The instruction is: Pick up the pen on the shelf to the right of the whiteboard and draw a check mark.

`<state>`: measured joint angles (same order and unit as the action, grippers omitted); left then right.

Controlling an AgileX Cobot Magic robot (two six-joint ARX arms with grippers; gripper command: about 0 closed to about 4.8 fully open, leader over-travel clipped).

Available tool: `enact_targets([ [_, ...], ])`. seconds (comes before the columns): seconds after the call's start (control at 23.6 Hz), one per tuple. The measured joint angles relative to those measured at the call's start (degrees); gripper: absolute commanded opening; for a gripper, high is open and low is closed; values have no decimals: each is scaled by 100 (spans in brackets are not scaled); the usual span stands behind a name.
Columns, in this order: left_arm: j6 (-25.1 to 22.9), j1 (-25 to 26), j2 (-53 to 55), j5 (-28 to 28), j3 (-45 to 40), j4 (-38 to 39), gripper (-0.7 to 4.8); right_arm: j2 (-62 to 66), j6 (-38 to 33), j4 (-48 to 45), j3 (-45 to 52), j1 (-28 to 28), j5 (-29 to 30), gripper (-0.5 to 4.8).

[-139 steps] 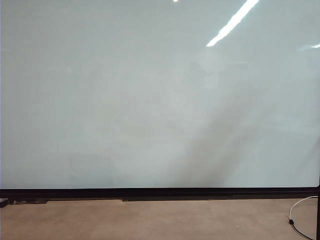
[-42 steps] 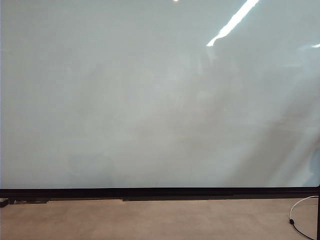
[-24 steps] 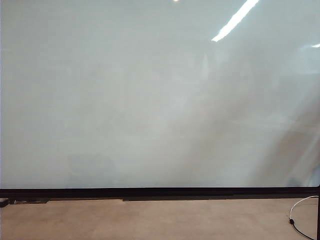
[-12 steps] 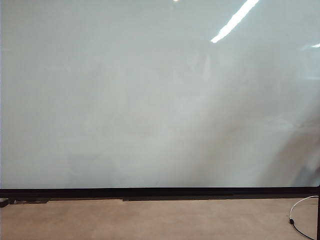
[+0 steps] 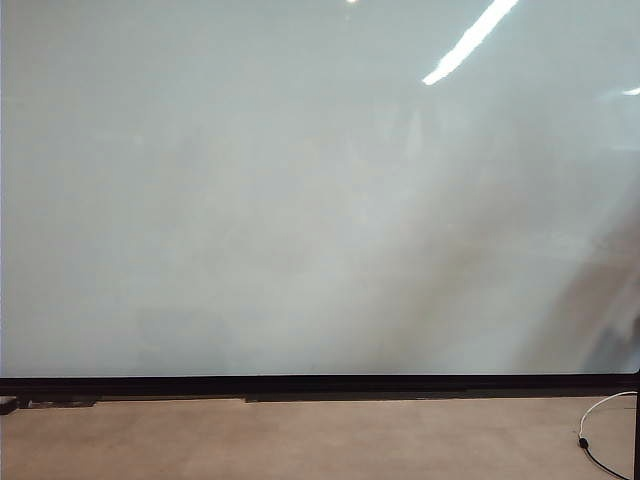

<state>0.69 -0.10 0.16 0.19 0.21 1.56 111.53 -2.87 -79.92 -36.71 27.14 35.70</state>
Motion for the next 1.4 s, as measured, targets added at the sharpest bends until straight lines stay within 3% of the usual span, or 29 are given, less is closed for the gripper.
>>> enact_targets([
  [1.4, 2, 0, 2, 0, 0, 0, -4, 157, -186, 138, -267, -118, -9, 251],
])
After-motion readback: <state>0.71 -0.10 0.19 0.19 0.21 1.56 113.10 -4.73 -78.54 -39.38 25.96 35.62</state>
